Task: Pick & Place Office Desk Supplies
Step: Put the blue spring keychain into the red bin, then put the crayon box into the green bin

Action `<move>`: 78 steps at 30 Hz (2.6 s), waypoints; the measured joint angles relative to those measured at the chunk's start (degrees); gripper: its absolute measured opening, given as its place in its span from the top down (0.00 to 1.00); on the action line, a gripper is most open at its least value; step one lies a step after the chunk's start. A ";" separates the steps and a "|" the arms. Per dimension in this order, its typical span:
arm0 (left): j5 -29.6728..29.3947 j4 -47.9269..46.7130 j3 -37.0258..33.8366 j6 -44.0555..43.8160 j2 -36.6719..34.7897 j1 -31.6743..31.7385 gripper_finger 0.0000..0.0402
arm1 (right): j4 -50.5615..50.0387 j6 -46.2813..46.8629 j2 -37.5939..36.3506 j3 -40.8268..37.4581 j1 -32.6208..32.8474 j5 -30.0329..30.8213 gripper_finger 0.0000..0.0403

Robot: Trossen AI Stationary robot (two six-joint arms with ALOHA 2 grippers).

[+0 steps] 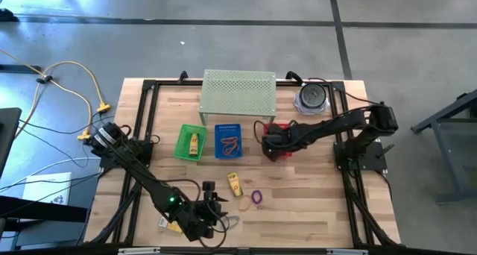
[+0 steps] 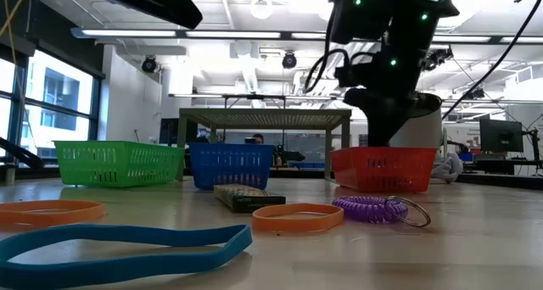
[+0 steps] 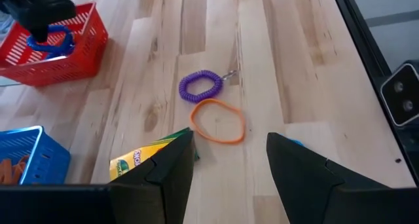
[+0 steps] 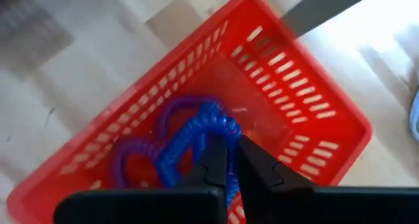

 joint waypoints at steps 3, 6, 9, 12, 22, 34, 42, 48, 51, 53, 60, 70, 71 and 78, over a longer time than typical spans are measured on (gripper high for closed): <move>-0.02 0.07 0.00 -0.51 0.00 0.31 0.54 | 0.88 0.62 0.00 -0.06 -1.20 -0.43 0.94; 0.00 0.07 -0.01 -1.12 0.00 0.66 0.54 | 0.60 1.39 0.00 -0.08 -1.37 -0.73 0.85; 0.00 0.06 0.00 -1.36 0.00 0.81 0.54 | 0.60 1.43 0.00 -0.08 -1.33 -0.82 0.73; -0.05 0.54 0.00 -1.36 0.64 0.81 0.54 | 0.53 1.34 0.00 -0.08 -1.36 -0.80 0.61; -0.02 0.58 0.02 -1.38 1.18 0.81 0.54 | -2.99 4.08 -7.43 -0.08 -1.09 -0.78 0.47; 0.20 -0.98 0.09 12.62 -1.26 1.01 0.54 | -1.78 13.48 -23.23 -0.06 16.53 8.23 0.47; 13.39 -11.97 0.23 7.65 -11.46 1.60 0.54 | 2.31 20.84 -20.43 -0.04 35.73 23.76 0.46; 24.34 -24.50 0.22 -6.41 -15.10 1.51 0.54 | 4.95 21.31 -16.62 -0.06 42.19 29.28 0.47; 25.05 -29.92 0.13 -10.88 -14.63 1.35 0.54 | 6.01 21.45 -15.46 -0.06 43.07 28.88 0.47; 26.27 -30.43 0.13 -12.40 -14.21 1.36 0.52 | 6.26 21.45 -15.05 -0.06 43.19 28.72 0.47; 29.79 -32.12 -0.01 -18.33 -14.10 0.45 0.28 | 7.23 21.44 -15.05 -0.06 43.14 28.80 0.47; 36.85 -29.60 -0.44 -32.38 -9.75 -9.43 0.10 | 6.81 20.97 -15.04 -0.06 43.14 28.84 0.47; 35.00 -29.15 -0.44 -32.21 -9.35 -10.29 0.09 | 6.81 20.97 -15.04 -0.05 43.14 28.84 0.47; 28.06 -30.42 -0.39 -21.21 -4.68 -14.91 0.09 | 7.22 20.97 -15.04 -0.06 43.14 28.64 0.47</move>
